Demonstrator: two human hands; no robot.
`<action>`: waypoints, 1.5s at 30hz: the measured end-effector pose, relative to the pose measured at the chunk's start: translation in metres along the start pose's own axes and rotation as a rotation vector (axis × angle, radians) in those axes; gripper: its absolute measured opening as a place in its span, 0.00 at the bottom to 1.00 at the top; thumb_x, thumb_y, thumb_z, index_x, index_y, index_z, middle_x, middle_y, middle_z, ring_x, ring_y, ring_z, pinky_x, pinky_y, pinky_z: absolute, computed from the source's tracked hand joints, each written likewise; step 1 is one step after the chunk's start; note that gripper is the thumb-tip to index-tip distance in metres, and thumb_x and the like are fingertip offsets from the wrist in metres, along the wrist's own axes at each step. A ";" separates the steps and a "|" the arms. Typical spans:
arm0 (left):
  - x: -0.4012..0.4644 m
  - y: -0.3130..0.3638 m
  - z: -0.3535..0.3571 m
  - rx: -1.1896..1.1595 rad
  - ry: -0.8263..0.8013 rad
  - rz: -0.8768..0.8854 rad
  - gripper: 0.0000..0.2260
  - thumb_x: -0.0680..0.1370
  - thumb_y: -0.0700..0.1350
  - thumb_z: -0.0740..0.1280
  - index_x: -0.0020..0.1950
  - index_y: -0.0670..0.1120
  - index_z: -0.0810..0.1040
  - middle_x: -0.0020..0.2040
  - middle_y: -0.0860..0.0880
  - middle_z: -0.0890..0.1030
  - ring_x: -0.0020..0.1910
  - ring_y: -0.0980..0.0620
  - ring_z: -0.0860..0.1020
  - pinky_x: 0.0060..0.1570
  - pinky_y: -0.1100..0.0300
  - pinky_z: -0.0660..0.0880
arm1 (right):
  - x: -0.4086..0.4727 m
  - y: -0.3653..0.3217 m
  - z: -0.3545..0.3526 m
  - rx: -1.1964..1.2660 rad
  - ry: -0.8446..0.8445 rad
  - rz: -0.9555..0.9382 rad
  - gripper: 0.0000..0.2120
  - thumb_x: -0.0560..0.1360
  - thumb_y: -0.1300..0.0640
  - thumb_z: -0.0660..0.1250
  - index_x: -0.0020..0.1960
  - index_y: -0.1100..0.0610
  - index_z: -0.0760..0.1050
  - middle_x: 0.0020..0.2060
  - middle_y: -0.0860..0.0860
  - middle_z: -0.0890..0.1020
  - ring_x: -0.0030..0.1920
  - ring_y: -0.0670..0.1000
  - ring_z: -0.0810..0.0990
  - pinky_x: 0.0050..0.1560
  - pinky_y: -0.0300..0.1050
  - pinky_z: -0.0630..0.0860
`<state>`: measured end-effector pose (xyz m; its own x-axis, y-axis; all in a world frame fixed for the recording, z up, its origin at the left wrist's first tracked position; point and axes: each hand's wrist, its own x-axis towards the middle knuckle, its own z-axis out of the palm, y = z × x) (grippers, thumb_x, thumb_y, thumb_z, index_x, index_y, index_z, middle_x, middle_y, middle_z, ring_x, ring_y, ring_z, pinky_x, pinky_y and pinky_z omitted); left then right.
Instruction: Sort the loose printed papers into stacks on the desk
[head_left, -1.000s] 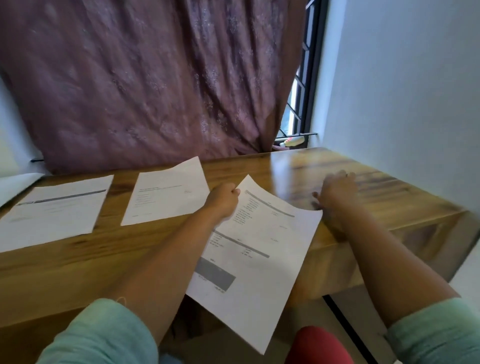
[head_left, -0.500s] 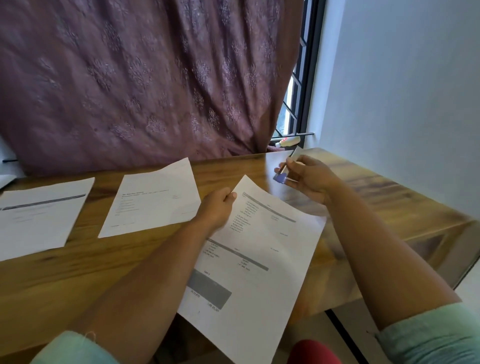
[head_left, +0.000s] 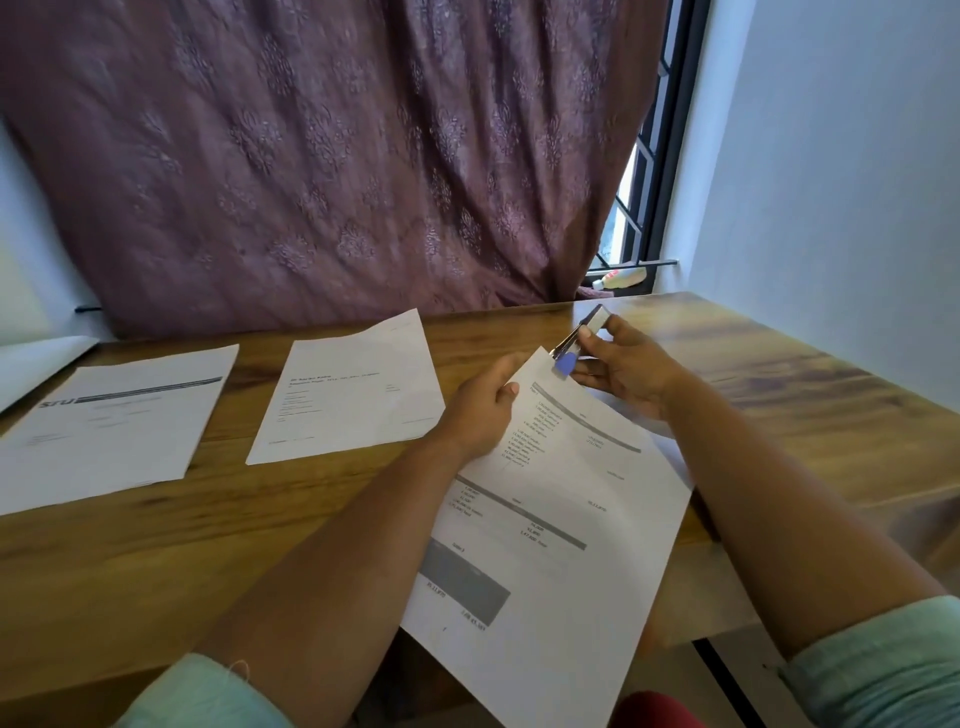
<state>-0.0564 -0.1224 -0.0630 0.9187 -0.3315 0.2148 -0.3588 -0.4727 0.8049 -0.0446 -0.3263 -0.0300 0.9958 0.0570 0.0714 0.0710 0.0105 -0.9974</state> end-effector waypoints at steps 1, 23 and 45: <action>0.000 0.000 -0.001 -0.005 0.002 0.013 0.18 0.85 0.46 0.57 0.75 0.53 0.65 0.65 0.53 0.75 0.59 0.52 0.77 0.48 0.61 0.78 | 0.000 0.000 -0.002 0.044 0.014 -0.012 0.04 0.81 0.54 0.60 0.54 0.53 0.71 0.51 0.57 0.85 0.52 0.58 0.84 0.55 0.49 0.81; 0.019 0.007 0.013 -0.109 0.259 0.033 0.11 0.74 0.50 0.74 0.51 0.45 0.80 0.47 0.49 0.83 0.45 0.49 0.82 0.45 0.55 0.80 | 0.009 0.010 0.013 -0.093 -0.025 -0.153 0.13 0.74 0.54 0.71 0.54 0.57 0.71 0.45 0.59 0.85 0.45 0.59 0.85 0.50 0.54 0.81; 0.003 0.005 -0.035 -0.240 -0.033 -0.191 0.08 0.83 0.44 0.63 0.57 0.43 0.78 0.56 0.47 0.83 0.54 0.49 0.81 0.54 0.53 0.77 | -0.069 -0.001 -0.072 -1.288 0.415 0.205 0.27 0.82 0.42 0.54 0.73 0.57 0.66 0.70 0.59 0.72 0.70 0.61 0.68 0.67 0.52 0.63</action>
<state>-0.0496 -0.0972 -0.0393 0.9585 -0.2833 0.0325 -0.1276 -0.3240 0.9374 -0.1088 -0.4020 -0.0341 0.9225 -0.3583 0.1434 -0.3031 -0.9026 -0.3056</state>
